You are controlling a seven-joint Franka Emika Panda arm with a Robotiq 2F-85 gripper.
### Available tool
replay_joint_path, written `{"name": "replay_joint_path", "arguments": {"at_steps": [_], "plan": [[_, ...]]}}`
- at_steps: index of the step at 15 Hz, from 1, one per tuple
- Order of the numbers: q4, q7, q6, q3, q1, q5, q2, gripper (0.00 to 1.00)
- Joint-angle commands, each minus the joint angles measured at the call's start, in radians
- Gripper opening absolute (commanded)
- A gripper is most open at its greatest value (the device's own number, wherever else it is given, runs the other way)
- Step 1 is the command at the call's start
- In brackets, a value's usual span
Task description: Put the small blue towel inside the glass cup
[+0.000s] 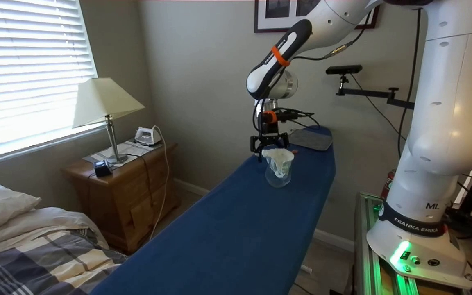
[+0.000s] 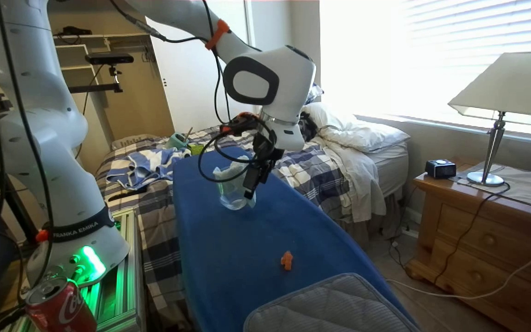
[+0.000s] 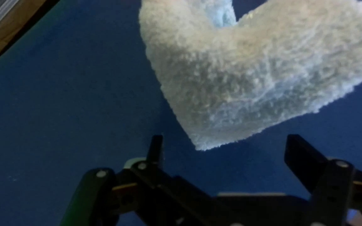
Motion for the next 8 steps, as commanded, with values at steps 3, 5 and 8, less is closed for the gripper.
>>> {"name": "replay_joint_path", "arguments": {"at_steps": [3, 5, 8], "plan": [[0.066, -0.010, -0.054, -0.008, 0.004, 0.049, 0.071, 0.53], [0.073, -0.009, -0.058, -0.008, 0.005, 0.049, 0.082, 0.41], [0.072, -0.001, -0.051, -0.009, 0.009, 0.042, 0.077, 0.20]]}}
